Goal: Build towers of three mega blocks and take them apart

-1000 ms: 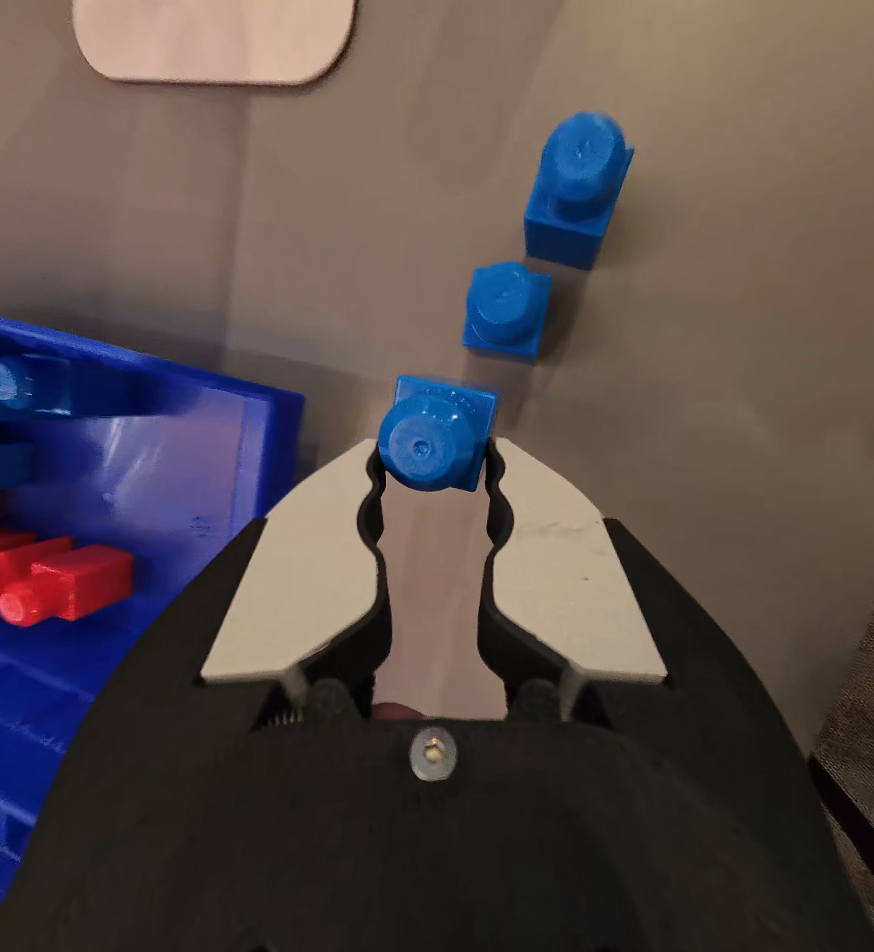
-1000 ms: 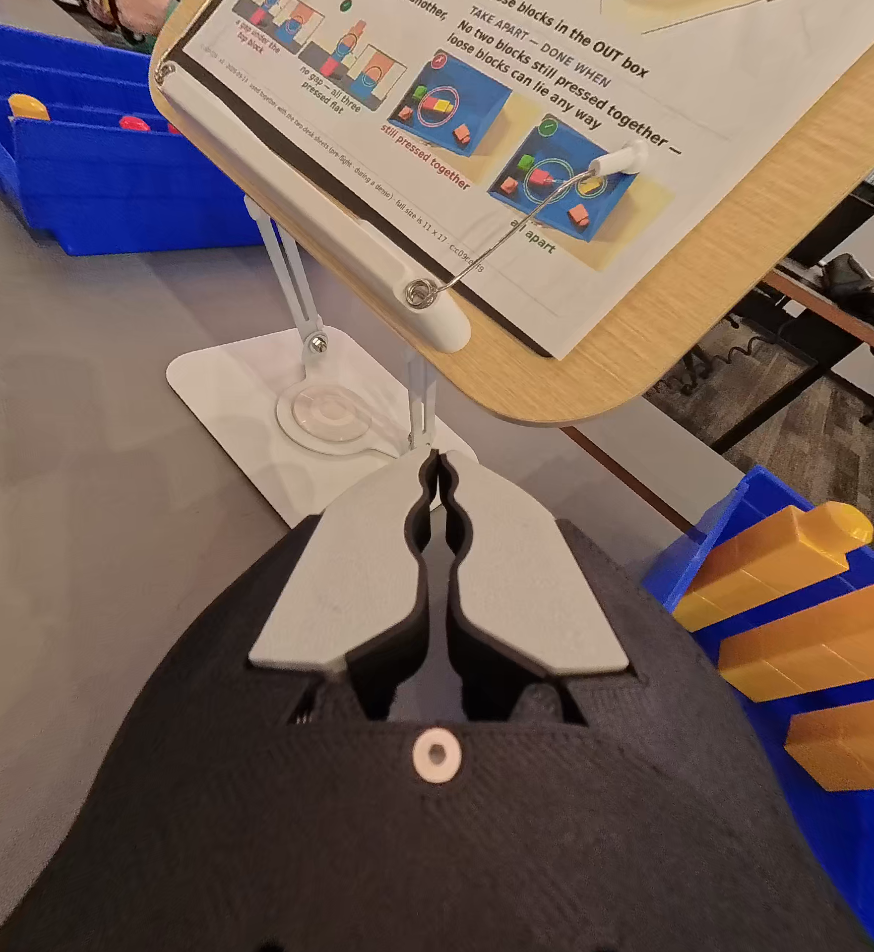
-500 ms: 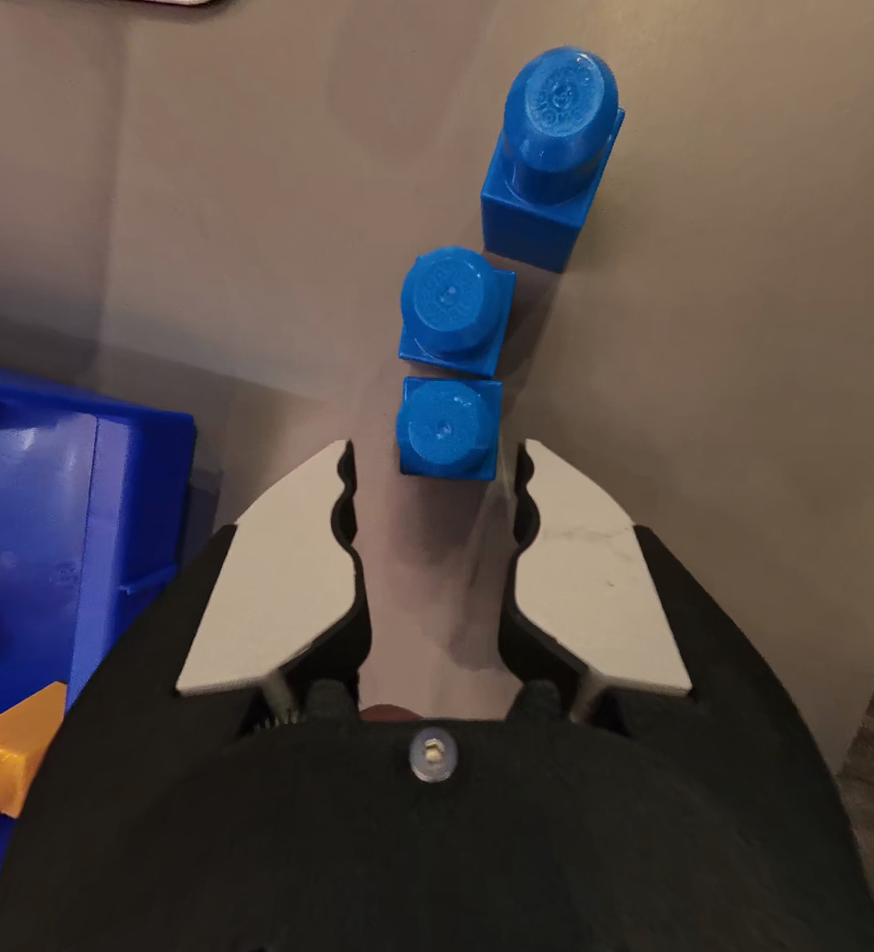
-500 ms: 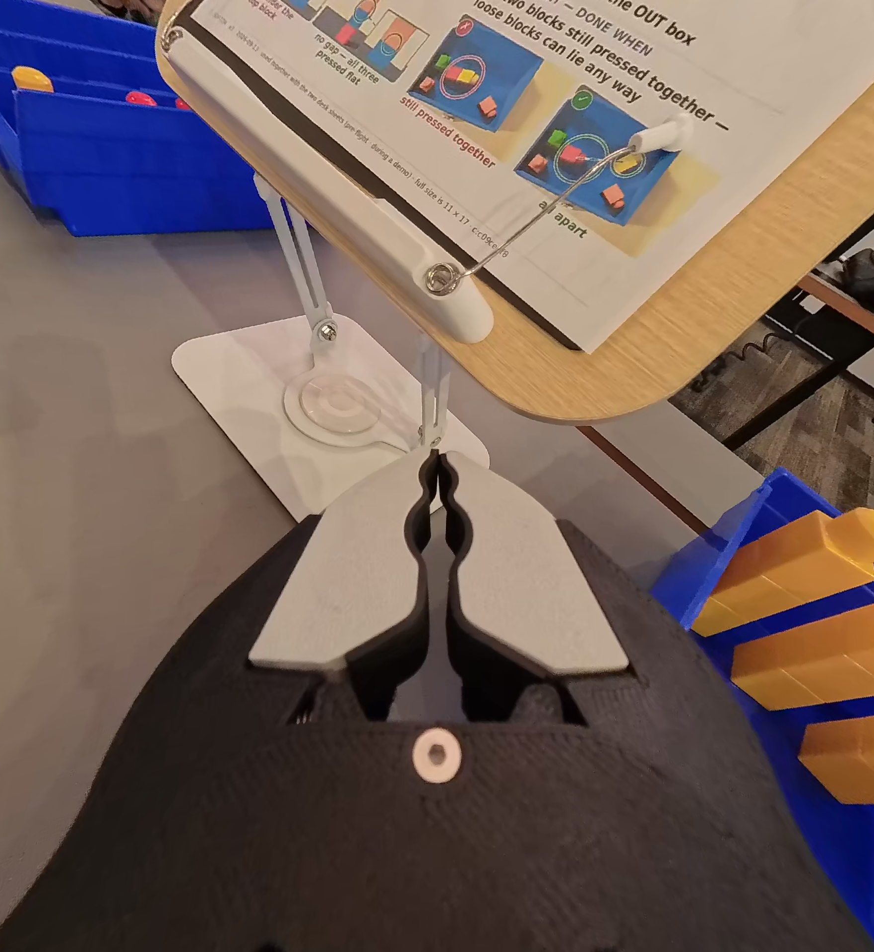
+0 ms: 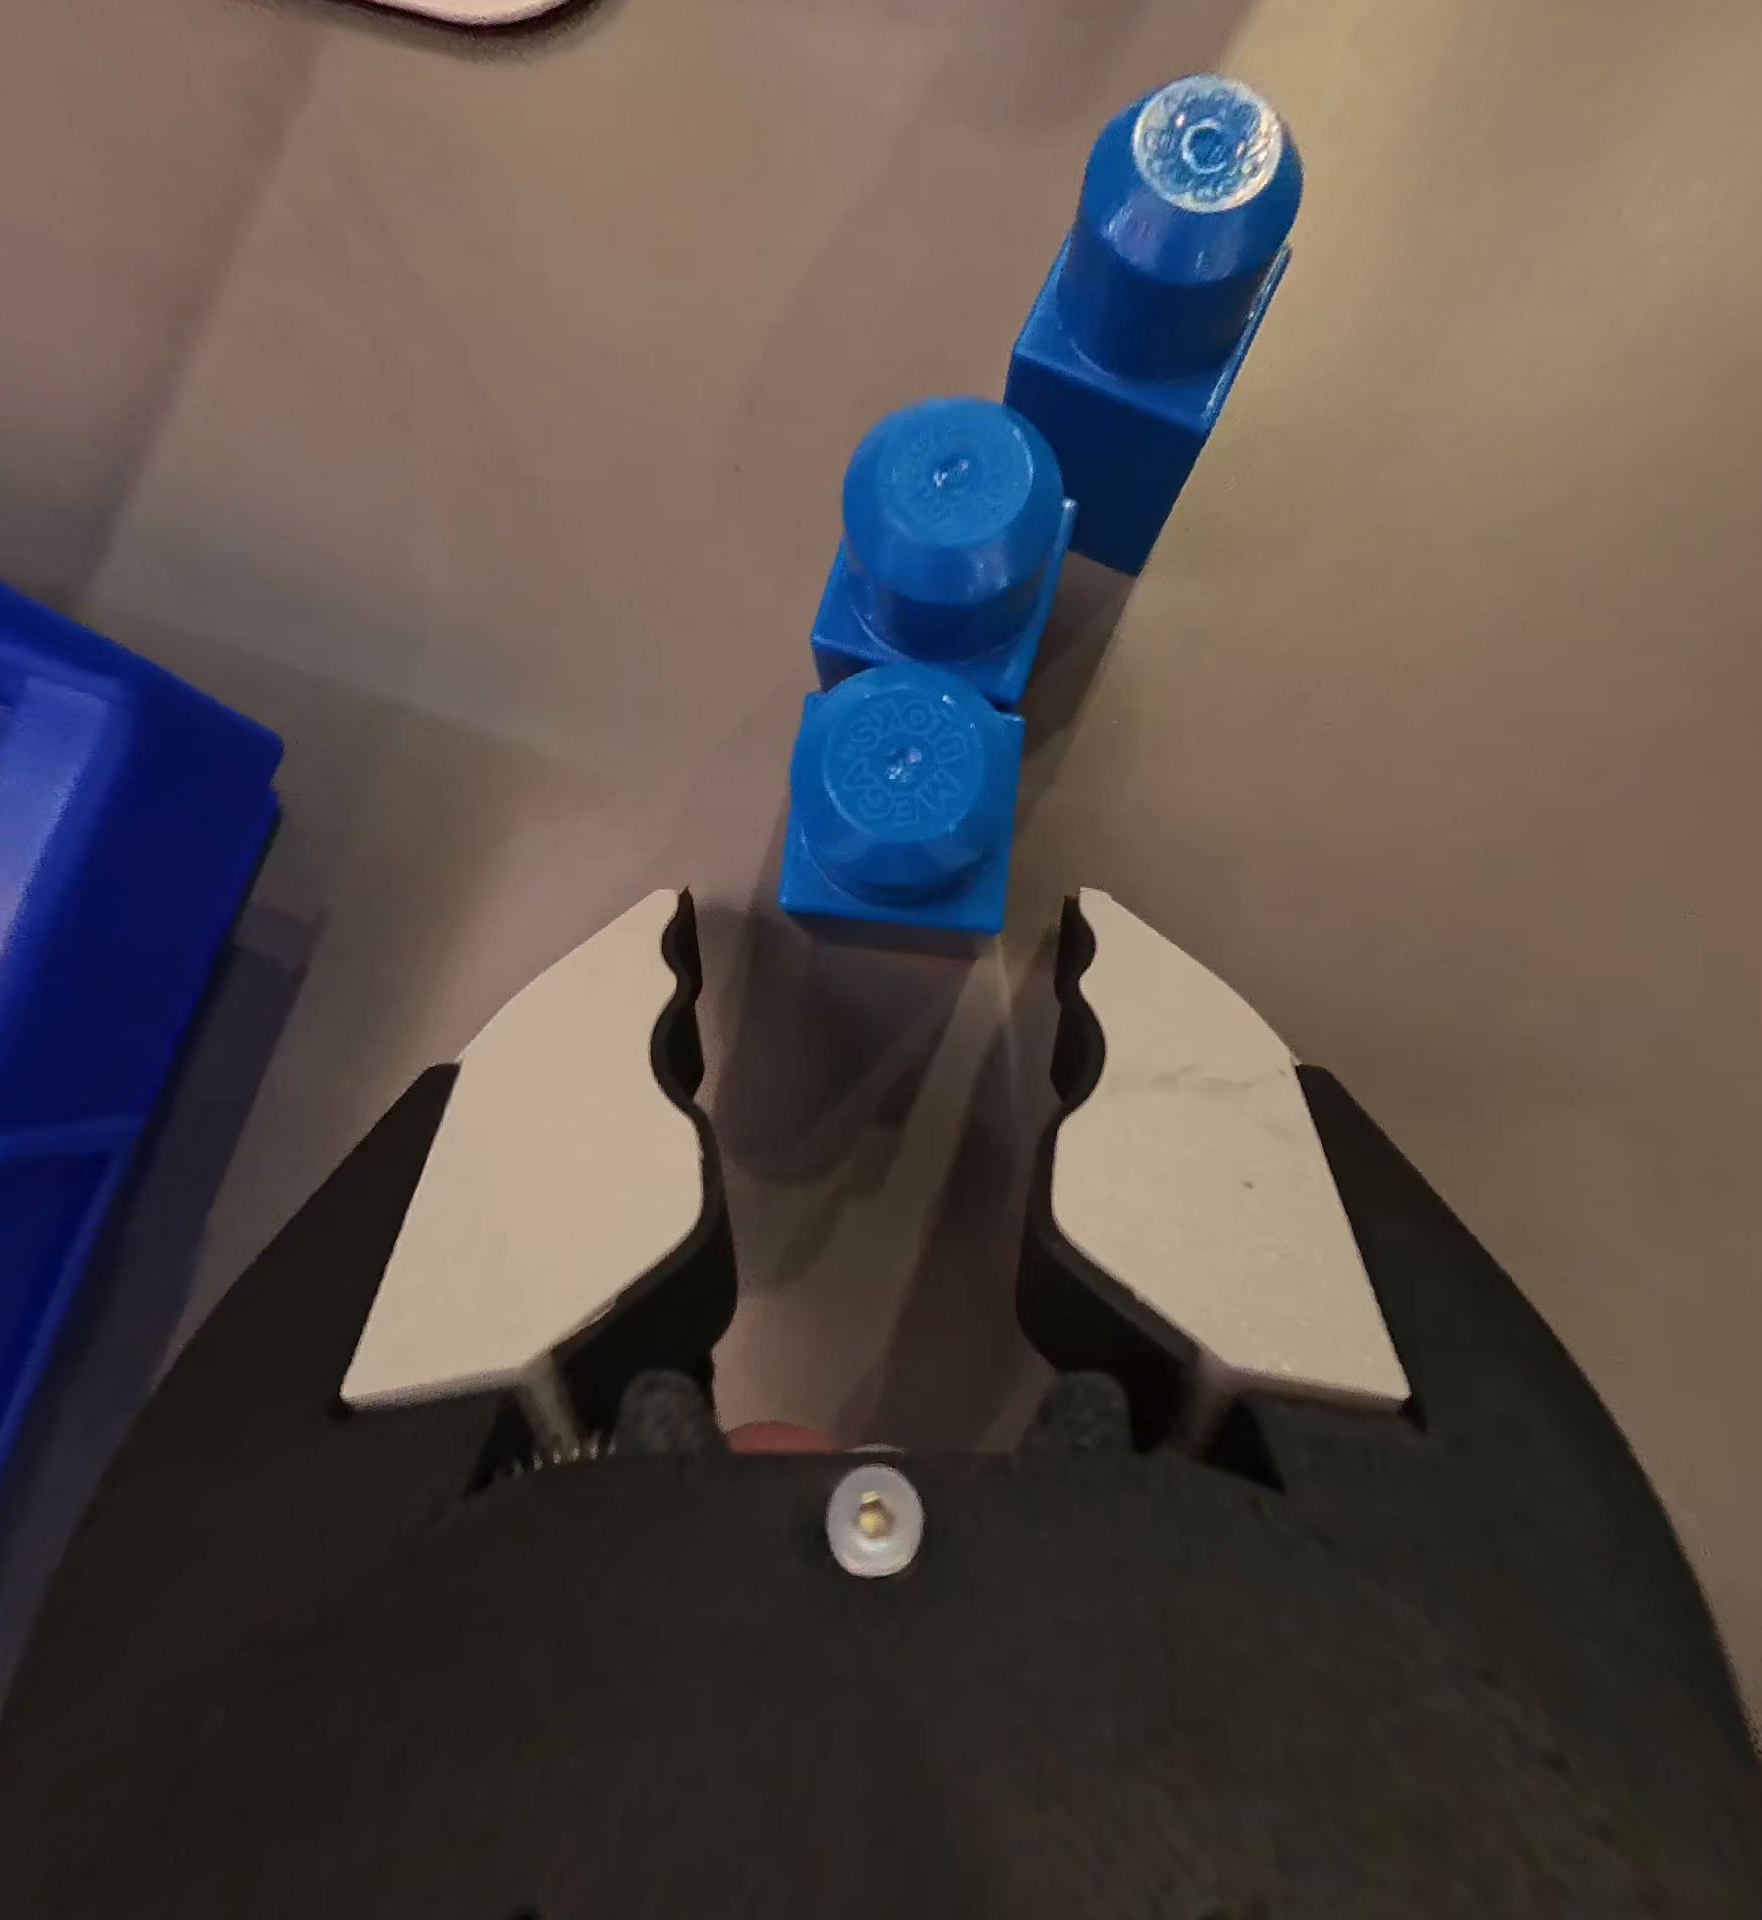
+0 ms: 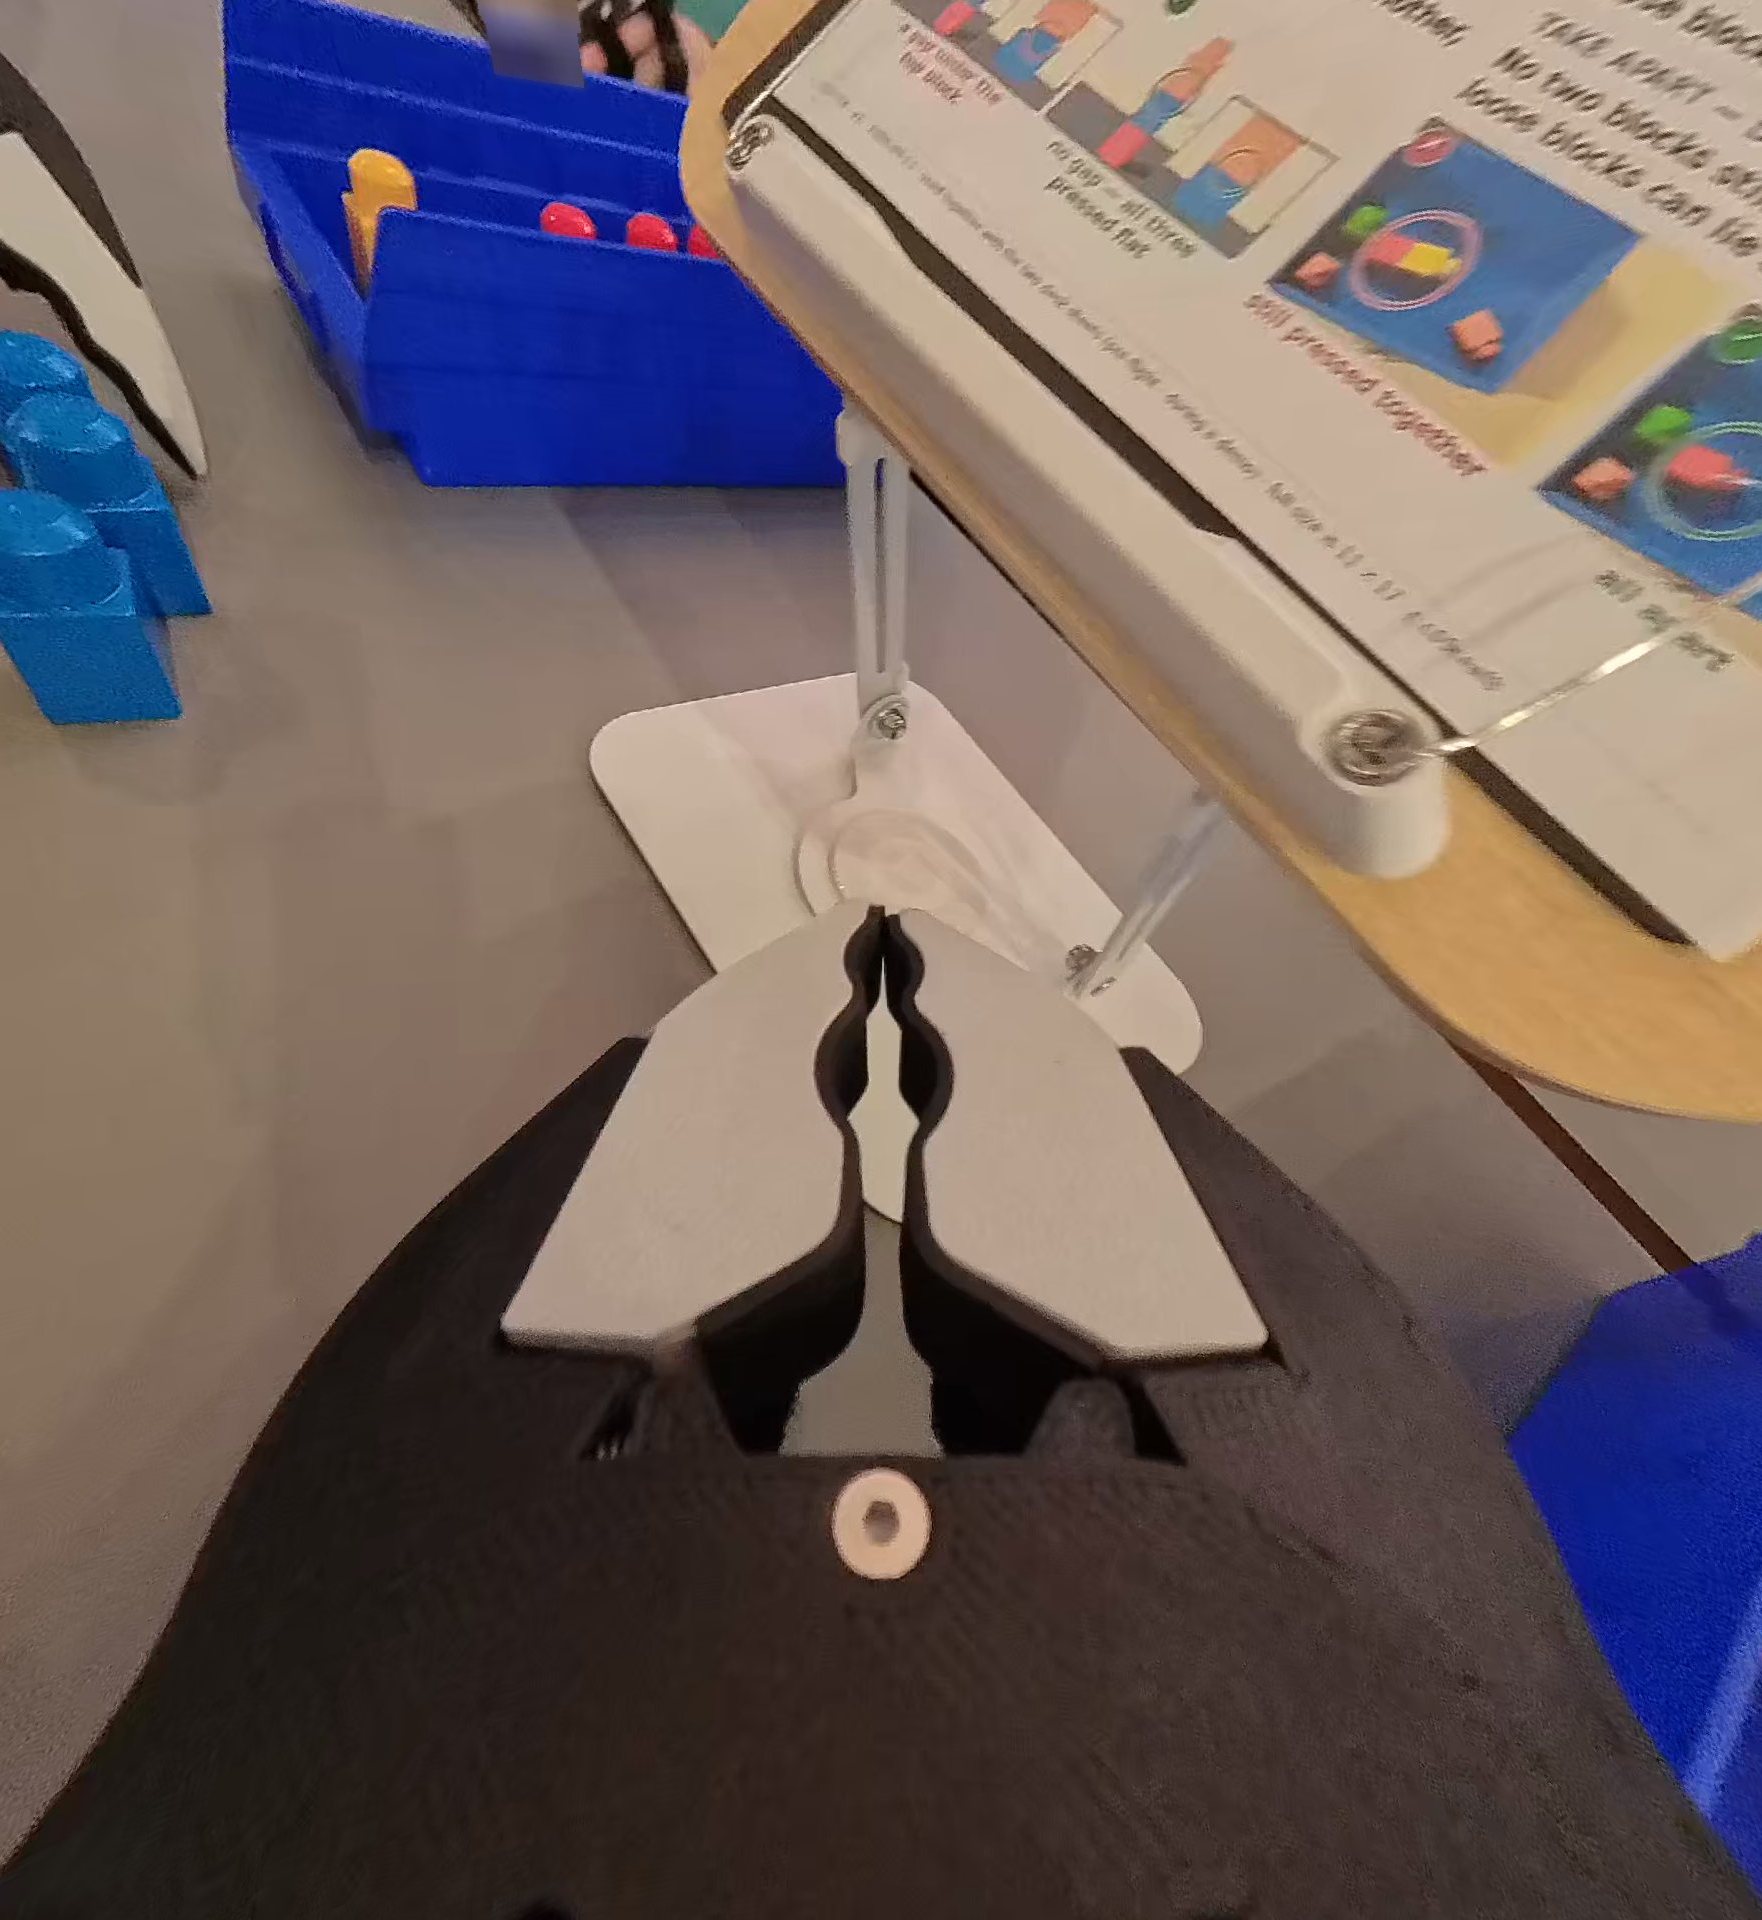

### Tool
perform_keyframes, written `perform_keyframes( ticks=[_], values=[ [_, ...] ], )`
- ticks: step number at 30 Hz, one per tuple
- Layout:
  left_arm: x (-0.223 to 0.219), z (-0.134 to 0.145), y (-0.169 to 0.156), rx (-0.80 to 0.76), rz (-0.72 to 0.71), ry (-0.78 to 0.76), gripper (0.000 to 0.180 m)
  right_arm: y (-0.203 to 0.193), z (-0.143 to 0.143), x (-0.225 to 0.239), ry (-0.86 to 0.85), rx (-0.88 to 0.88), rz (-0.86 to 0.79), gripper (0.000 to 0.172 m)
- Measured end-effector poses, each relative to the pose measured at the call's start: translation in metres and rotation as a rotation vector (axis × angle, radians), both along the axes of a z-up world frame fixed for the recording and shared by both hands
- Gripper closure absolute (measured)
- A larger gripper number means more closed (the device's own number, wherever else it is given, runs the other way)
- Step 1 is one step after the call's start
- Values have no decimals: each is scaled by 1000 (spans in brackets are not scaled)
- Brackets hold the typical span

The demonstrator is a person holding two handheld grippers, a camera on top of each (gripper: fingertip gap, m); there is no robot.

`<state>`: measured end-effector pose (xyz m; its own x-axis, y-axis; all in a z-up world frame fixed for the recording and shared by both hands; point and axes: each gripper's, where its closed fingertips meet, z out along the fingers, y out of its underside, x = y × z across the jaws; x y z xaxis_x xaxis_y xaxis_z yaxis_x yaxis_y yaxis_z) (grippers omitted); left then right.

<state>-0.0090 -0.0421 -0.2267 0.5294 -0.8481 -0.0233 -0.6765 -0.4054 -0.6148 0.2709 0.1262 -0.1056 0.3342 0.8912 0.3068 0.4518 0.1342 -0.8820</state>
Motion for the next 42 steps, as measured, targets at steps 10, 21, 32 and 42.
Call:
perform_keyframes(
  ticks=[10, 21, 32, 42],
  values=[
    [14, -1, 5, 12, -5, -109, 144, -7, -5, -8, 14, -40, 35, 172],
    [11, 28, 20, 136, 55, -199, 145, -94, -13, -100, 79, -161, 350, 161],
    [3, 19, 23, 135, 76, -164, 144, -158, -93, -195, -228, -295, 465, 114],
    [6, 28, 19, 151, 56, -193, 144, -159, -84, -202, -219, -281, 487, 135]
  ],
)
